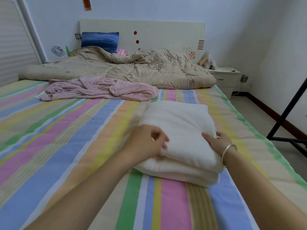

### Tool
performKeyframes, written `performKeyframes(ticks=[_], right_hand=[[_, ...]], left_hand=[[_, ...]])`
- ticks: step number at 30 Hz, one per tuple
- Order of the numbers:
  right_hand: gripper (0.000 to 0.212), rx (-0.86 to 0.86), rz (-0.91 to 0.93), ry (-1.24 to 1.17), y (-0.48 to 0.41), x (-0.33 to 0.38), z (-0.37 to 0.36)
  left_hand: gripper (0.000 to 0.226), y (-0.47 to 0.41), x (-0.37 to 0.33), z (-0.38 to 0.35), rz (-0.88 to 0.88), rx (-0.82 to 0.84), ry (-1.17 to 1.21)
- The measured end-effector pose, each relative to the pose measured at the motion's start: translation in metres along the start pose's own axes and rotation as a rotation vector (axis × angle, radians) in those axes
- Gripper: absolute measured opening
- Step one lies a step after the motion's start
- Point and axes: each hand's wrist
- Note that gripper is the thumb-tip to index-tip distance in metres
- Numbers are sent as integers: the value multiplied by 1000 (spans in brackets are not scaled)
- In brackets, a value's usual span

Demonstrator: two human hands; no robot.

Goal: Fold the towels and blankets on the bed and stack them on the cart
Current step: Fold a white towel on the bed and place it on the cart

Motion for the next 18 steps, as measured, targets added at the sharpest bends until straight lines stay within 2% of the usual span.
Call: performKeyframes(ticks=[2, 3, 4, 6, 9, 11, 12, 14, 17, 18], right_hand=[[87, -76, 68, 150, -2, 5, -2], [87, -113, 120, 283, -1, 10, -3], [82, -149, 177, 438, 0, 18, -4], [70, -205, 325, 705, 4, 43, -11], [60, -225, 585, 805, 8, 88, -40], [54, -145, 642, 864, -1, 97, -64], [53, -91, 625, 941, -11, 92, -72], [60, 2, 480, 1065, -35, 68, -77], [70, 105, 146, 909, -72, 39, -66], [73, 146, 85, 839, -80, 36, -64]], left_hand=[[19, -20, 1, 2, -82, -321, -154], [22, -32, 6, 1, -112, -366, -267], [31, -45, 15, -1, -109, -325, -366], [51, -66, 34, -13, 0, -136, -492], [68, -79, 54, -43, 138, 94, -661], [70, -74, 68, -55, 146, 97, -704], [69, -68, 76, -55, 150, 76, -701], [67, -57, 95, -51, 159, 43, -688], [65, -52, 107, -52, 166, 47, -681], [65, -54, 105, -52, 165, 65, -691]])
Point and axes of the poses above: each hand's wrist, its own y-axis away from the middle knuckle, its own z-axis out of the back of the hand, x = y × z, and after that the axes turned 2 degrees about y, right-handed
